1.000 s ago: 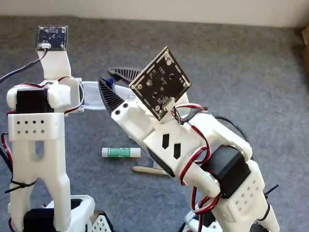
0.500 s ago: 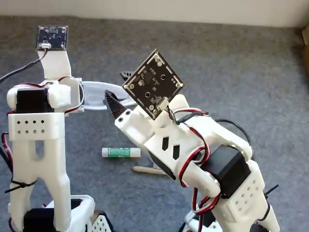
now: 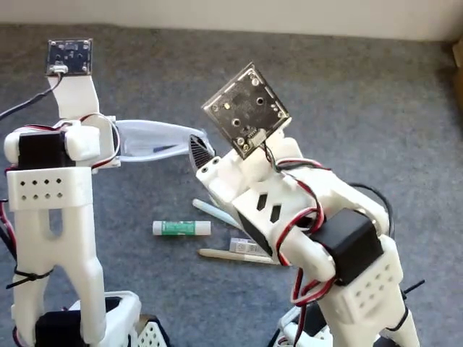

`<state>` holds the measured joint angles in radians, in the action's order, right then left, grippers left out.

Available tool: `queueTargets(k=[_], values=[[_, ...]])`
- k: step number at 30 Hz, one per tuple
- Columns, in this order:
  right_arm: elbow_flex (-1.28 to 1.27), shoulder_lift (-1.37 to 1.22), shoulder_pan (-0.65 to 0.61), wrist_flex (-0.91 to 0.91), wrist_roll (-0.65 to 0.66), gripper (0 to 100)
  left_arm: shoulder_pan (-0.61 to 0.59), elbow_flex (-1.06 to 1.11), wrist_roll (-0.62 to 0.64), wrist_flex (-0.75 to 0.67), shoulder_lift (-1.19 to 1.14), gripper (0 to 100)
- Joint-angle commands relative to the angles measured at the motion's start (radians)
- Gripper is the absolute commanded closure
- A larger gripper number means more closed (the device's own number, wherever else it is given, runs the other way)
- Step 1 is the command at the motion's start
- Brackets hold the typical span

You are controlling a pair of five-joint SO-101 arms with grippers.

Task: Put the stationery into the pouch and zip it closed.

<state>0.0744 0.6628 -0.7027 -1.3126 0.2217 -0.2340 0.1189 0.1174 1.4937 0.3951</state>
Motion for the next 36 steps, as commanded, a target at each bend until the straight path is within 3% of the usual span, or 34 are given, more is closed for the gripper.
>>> queueTargets(k=[1, 18, 30, 36], values=[[-0.028, -0.002, 0.015, -0.007, -0.005, 85.7, -0.047, -0.013, 0.012, 0.018, -0.033, 99], [-0.378, -0.004, 0.058, 0.007, -0.002, 85.7, -0.213, -0.064, 0.003, 0.014, -0.033, 99], [-0.641, -0.012, 0.058, 0.255, 0.049, 85.7, -0.349, -0.107, -0.129, 0.020, -0.033, 99], [-0.625, -0.208, 0.050, 0.271, 0.051, 85.7, -0.403, -0.096, -0.150, 0.020, -0.033, 99]])
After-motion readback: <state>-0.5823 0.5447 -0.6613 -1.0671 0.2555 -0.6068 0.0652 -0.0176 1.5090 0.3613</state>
